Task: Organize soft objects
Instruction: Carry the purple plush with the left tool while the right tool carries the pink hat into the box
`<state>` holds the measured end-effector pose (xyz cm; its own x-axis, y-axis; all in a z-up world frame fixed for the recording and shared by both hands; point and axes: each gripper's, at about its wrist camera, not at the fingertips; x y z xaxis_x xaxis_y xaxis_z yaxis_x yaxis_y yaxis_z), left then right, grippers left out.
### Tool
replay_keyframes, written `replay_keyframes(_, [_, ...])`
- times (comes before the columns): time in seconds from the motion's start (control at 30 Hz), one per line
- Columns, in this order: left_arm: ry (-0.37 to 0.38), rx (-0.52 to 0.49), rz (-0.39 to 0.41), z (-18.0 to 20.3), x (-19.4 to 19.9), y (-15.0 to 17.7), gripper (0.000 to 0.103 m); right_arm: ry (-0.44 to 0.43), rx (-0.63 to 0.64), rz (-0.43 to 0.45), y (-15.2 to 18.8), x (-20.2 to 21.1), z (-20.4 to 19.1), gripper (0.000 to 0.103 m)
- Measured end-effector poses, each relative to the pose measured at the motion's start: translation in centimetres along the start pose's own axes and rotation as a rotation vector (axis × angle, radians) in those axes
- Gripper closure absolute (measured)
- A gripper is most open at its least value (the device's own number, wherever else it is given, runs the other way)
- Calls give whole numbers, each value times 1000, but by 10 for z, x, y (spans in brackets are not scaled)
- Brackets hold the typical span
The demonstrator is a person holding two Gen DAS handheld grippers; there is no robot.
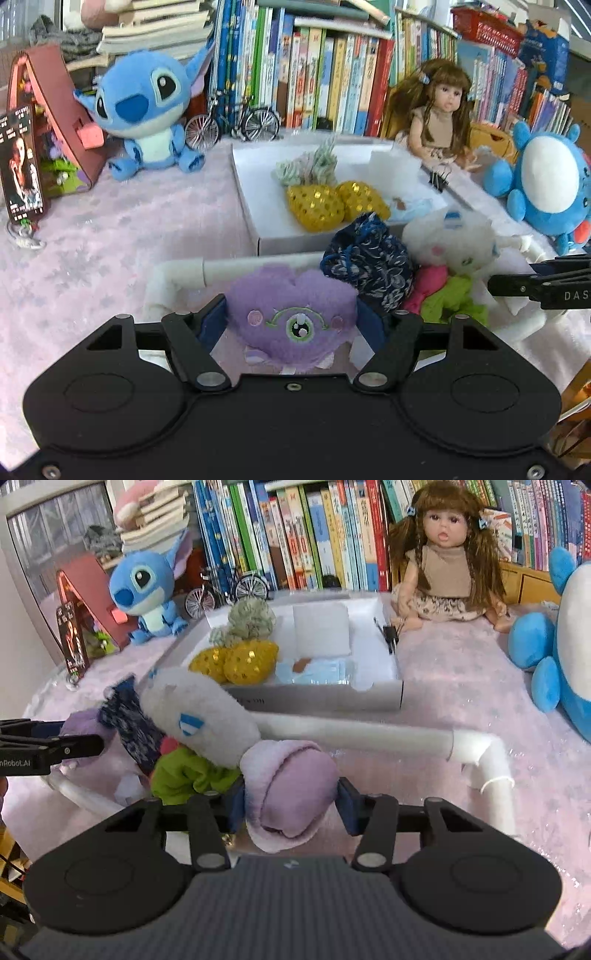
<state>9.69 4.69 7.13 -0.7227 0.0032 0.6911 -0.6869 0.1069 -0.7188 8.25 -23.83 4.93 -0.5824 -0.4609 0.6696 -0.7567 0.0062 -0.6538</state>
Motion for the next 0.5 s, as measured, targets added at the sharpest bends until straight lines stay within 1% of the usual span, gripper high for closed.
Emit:
replay_keyframes(0.17, [15,20,37,-4,13,-10,32,-15,-23,40,-10,12,3,49])
replay_keyframes(0.33, [24,50,56,-10,18,-22,32,3,-29,91,-21,26,5,49])
replay_keyframes(0.5, [64,108,59,-19,16,-42,32,4,-48,136,-34,36,12,49])
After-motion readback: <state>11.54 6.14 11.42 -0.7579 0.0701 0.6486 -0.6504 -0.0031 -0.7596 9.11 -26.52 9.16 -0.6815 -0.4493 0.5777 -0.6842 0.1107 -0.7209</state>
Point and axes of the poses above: each gripper's, at about its wrist camera, not at the fingertips, and x roughly against the way its jaws point, z to its right, y to its underside, and after that the axes turned 13 degrees about -y, right-handed
